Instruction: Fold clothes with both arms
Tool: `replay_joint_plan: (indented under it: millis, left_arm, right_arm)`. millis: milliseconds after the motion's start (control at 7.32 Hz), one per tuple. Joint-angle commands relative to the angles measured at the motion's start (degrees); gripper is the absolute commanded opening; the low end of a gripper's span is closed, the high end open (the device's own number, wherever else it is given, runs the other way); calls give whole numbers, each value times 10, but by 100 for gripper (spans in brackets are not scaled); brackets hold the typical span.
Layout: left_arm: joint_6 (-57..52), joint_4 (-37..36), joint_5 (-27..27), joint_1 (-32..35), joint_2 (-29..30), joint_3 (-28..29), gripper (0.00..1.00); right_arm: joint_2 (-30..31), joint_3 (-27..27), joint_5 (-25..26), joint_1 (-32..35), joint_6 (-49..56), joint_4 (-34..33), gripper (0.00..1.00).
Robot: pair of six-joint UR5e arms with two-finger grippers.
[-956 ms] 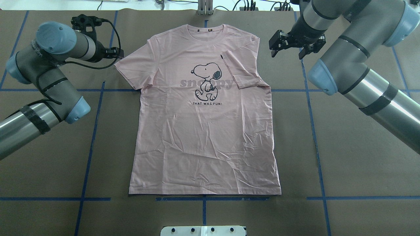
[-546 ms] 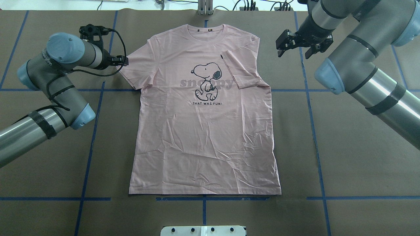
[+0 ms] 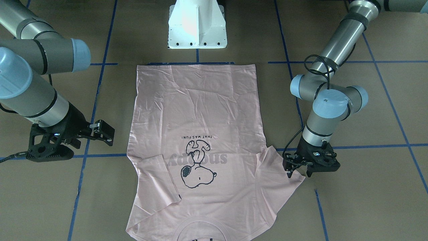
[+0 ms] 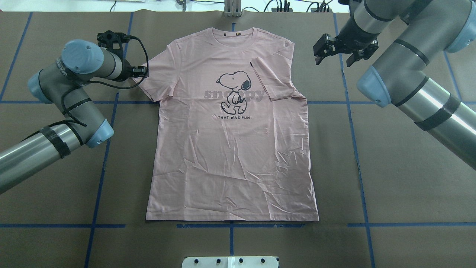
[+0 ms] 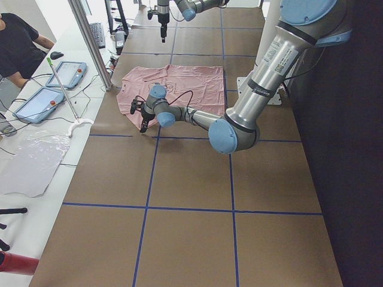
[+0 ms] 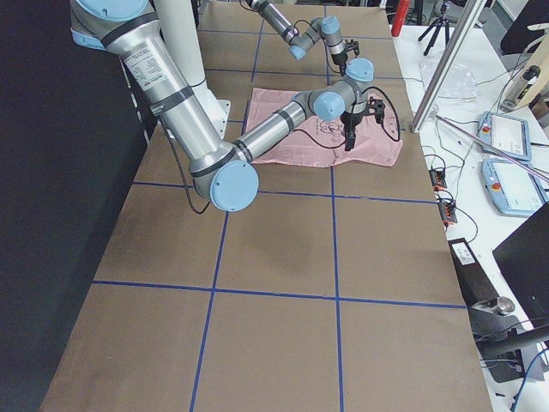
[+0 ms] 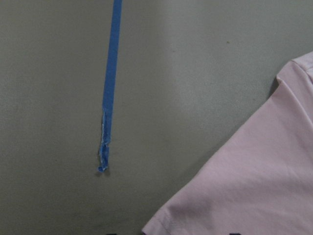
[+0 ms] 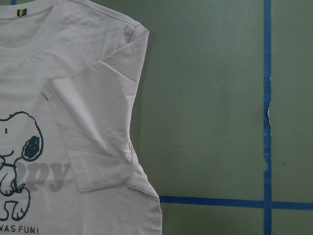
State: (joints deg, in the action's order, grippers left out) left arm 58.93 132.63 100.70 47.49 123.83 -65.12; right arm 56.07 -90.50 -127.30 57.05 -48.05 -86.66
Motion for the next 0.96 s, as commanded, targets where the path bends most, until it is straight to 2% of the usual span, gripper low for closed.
replay_joint_plan:
  millis: [0, 273, 820]
  left_arm:
    - [-2, 0, -1, 1, 4, 11, 72]
    - [-2, 1, -1, 3, 4, 11, 61]
    - [-3, 0, 0, 9, 11, 11, 10]
  right_arm:
    - [0, 2, 1, 0, 0, 0, 100]
    - [0, 3, 2, 0, 0, 1, 100]
    - [10, 4, 4, -3, 0, 3, 100]
